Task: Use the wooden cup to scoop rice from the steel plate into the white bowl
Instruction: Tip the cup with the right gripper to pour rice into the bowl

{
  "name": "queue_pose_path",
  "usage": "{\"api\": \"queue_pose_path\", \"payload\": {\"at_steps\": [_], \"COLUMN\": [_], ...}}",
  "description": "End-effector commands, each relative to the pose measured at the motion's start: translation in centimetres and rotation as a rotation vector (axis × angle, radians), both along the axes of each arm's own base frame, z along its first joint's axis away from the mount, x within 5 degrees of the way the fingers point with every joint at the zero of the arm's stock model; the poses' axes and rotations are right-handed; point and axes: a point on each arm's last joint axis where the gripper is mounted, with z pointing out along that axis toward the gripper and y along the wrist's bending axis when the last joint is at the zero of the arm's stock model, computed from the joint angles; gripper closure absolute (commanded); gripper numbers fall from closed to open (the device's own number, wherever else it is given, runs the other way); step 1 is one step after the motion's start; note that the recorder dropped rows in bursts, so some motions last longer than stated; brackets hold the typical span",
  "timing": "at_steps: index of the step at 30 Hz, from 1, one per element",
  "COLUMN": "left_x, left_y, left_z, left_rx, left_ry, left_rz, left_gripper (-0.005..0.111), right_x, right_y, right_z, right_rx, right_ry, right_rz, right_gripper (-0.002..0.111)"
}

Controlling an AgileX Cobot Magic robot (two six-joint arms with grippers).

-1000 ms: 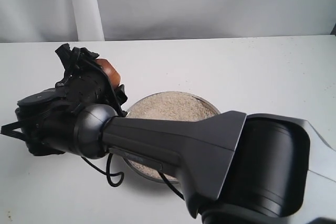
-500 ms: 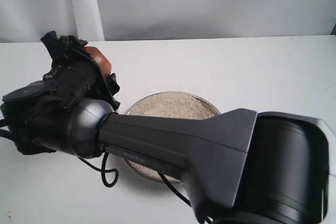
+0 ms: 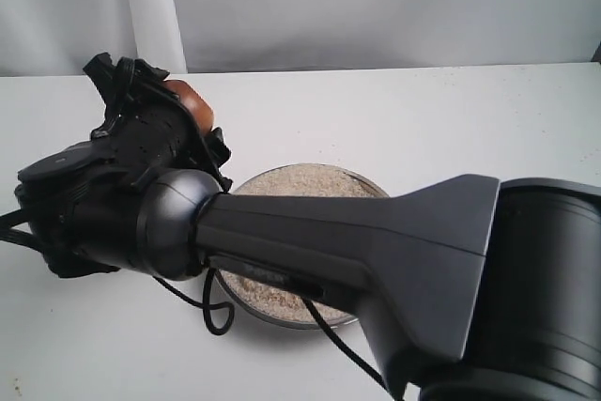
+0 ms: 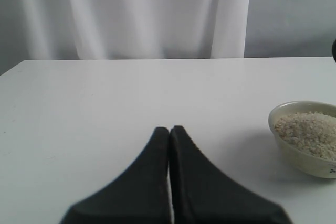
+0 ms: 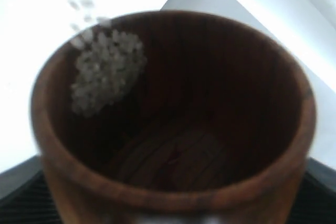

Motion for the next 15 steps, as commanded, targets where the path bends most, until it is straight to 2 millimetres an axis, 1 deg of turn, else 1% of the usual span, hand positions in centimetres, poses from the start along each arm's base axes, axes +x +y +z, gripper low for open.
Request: {"api": "queue_pose_path", "payload": {"at_steps": [1, 11, 15], "left_x": [0.00, 0.00, 0.00], "left_y": [-0.01, -0.01, -0.01], "left_z": [0.01, 0.01, 0.01], "left_rx": [-0.003, -0.003, -0.003], "left_ry": [-0.007, -0.007, -0.007], "left_rz": [-0.001, -0.001, -0.001], "left_gripper": [0.107, 0.107, 0.107], "right_x": [0.10, 0.10, 0.06], "right_y": [0.12, -0.15, -0.28], "right_z": [0.53, 0.53, 1.17], "right_rx": [0.004, 0.017, 0.138], "right_ry": [-0.027, -0.032, -0.049], "right_rz": [0.024, -0.013, -0.055], "right_gripper": [0.108, 0.108, 0.108]}}
